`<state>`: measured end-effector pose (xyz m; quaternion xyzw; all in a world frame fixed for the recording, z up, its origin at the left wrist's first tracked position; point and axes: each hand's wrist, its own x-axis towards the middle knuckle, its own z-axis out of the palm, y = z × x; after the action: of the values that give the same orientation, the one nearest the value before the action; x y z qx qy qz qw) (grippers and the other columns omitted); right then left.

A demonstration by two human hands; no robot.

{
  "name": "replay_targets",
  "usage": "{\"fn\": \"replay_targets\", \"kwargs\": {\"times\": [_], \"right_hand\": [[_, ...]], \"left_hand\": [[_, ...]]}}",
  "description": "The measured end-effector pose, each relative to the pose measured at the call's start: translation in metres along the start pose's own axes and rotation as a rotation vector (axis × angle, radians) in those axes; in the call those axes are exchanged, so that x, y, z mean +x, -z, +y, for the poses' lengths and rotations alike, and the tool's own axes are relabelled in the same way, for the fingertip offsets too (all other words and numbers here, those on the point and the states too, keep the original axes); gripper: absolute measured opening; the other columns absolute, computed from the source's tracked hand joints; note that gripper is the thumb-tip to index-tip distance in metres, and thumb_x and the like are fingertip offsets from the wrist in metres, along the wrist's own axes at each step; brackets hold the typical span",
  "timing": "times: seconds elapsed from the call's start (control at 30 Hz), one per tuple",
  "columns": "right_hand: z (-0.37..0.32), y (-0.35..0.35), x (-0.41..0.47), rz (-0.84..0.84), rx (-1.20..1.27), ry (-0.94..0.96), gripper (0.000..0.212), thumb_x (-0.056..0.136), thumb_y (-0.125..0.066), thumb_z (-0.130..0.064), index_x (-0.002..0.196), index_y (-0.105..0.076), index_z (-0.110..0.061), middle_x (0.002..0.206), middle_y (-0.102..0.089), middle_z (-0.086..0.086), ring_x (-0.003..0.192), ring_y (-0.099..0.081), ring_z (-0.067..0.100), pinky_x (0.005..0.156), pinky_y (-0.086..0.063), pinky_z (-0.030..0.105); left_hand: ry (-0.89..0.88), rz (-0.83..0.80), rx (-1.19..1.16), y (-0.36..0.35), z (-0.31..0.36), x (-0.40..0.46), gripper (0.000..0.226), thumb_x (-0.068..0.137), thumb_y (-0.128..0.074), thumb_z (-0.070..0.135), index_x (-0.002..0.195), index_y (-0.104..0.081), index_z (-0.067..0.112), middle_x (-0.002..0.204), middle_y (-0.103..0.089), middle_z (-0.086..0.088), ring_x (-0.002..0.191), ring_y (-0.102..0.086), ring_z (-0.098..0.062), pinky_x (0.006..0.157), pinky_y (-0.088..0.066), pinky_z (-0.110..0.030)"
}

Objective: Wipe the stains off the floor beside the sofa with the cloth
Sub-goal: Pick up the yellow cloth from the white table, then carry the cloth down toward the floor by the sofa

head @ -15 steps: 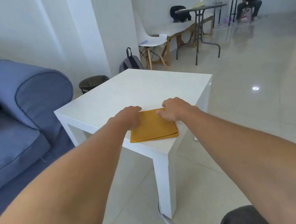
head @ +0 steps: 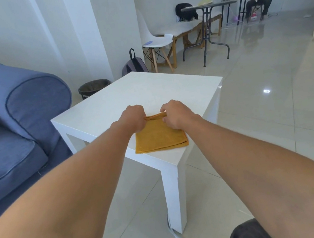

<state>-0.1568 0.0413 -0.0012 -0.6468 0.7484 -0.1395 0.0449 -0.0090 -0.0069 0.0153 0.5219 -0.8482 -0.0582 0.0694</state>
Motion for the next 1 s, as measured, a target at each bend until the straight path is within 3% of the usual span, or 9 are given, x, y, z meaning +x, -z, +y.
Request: {"fn": "replay_targets", "kwargs": {"times": [0.23,0.37,0.5,0.6,0.73,0.9,1.0], "right_hand": [[-0.028,0.04,-0.027,0.116,-0.089,0.01,0.019,0.093,-0.055,-0.012,0.107,-0.068,-0.013,0.106,-0.064,0.008,0.097,-0.058,0.028,0.086,-0.053,0.042],[-0.06,0.074,-0.047,0.141,-0.044,0.072,0.018,0.094,-0.055,-0.017,0.107,-0.068,-0.015,0.103,-0.068,0.009,0.094,-0.062,0.029,0.082,-0.053,0.04],[-0.104,0.102,-0.065,0.152,0.026,0.16,0.014,0.093,-0.059,-0.02,0.103,-0.067,-0.013,0.099,-0.065,0.011,0.091,-0.063,0.032,0.075,-0.051,0.037],[-0.149,0.116,-0.077,0.142,0.084,0.242,0.008,0.093,-0.059,-0.02,0.092,-0.064,-0.014,0.09,-0.062,0.011,0.088,-0.062,0.034,0.069,-0.048,0.035],[-0.22,0.124,-0.098,0.102,0.137,0.388,0.017,0.094,-0.057,-0.02,0.103,-0.067,-0.011,0.1,-0.063,0.013,0.09,-0.062,0.033,0.073,-0.05,0.035],[-0.32,0.105,-0.129,-0.004,0.165,0.609,0.017,0.095,-0.057,-0.022,0.101,-0.066,-0.009,0.098,-0.066,0.012,0.091,-0.062,0.029,0.074,-0.049,0.037],[-0.382,0.08,-0.153,-0.086,0.242,0.724,0.025,0.093,-0.061,-0.024,0.115,-0.063,-0.012,0.115,-0.063,0.012,0.101,-0.06,0.03,0.08,-0.048,0.037]], "left_hand": [[-0.027,0.084,-0.071,0.052,0.0,-0.04,0.025,0.09,-0.068,0.015,0.114,-0.066,0.008,0.113,-0.064,-0.009,0.101,-0.058,-0.025,0.079,-0.045,-0.028],[0.0,0.124,-0.036,0.095,-0.011,-0.075,0.025,0.092,-0.066,0.019,0.114,-0.07,0.007,0.109,-0.068,-0.011,0.088,-0.056,-0.022,0.081,-0.05,-0.03],[0.041,0.167,0.001,0.14,-0.031,-0.12,0.025,0.094,-0.064,0.02,0.114,-0.071,0.007,0.11,-0.069,-0.011,0.097,-0.061,-0.027,0.084,-0.051,-0.034],[0.103,0.217,0.032,0.173,-0.053,-0.162,0.023,0.094,-0.062,0.02,0.111,-0.072,0.008,0.102,-0.07,-0.011,0.092,-0.063,-0.026,0.075,-0.049,-0.033],[0.24,0.261,0.06,0.207,-0.095,-0.225,0.021,0.096,-0.058,0.017,0.109,-0.072,0.007,0.104,-0.07,-0.014,0.084,-0.052,-0.022,0.07,-0.041,-0.032],[0.453,0.273,0.129,0.233,-0.152,-0.322,0.023,0.099,-0.055,0.022,0.118,-0.067,0.016,0.104,-0.064,-0.003,0.096,-0.054,-0.021,0.073,-0.035,-0.03],[0.602,0.276,0.129,0.234,-0.194,-0.38,0.028,0.097,-0.057,0.026,0.123,-0.063,0.017,0.117,-0.065,-0.003,0.112,-0.057,-0.024,0.079,-0.04,-0.031]]}}
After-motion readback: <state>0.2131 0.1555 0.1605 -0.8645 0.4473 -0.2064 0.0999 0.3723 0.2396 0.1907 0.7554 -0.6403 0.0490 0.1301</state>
